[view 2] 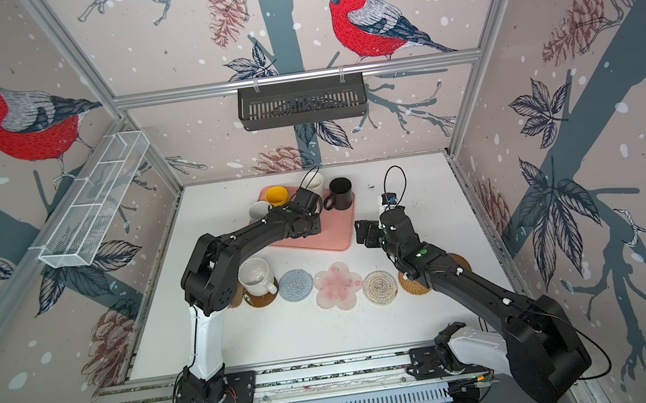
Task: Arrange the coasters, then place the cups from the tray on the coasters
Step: 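Grasp the red-lined white mug with the left gripper and lift it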
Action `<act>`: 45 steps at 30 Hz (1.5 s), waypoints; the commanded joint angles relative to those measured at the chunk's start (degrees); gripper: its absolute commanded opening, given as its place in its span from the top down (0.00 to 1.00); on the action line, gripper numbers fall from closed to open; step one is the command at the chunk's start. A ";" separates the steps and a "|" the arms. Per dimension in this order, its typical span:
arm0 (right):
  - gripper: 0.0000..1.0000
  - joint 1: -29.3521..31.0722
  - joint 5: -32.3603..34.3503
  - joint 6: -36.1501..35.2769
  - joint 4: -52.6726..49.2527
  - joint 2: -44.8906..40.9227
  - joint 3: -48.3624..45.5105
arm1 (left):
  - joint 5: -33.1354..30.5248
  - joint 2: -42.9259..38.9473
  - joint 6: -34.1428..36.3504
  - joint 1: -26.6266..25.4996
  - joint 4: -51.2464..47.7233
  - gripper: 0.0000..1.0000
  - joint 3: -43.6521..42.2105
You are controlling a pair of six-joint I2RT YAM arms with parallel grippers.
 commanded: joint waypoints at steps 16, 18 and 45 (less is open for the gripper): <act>0.14 0.29 -0.91 0.36 2.81 0.09 -0.32 | -1.55 -3.26 0.06 0.17 -0.18 1.00 -2.87; 0.14 0.21 -1.08 0.38 2.85 0.24 -0.23 | -1.46 -4.13 0.08 0.08 0.68 1.00 -3.87; 0.14 0.27 -1.76 -0.31 2.94 -1.20 -0.49 | -10.43 -36.60 -4.77 -7.94 -0.43 1.00 -28.02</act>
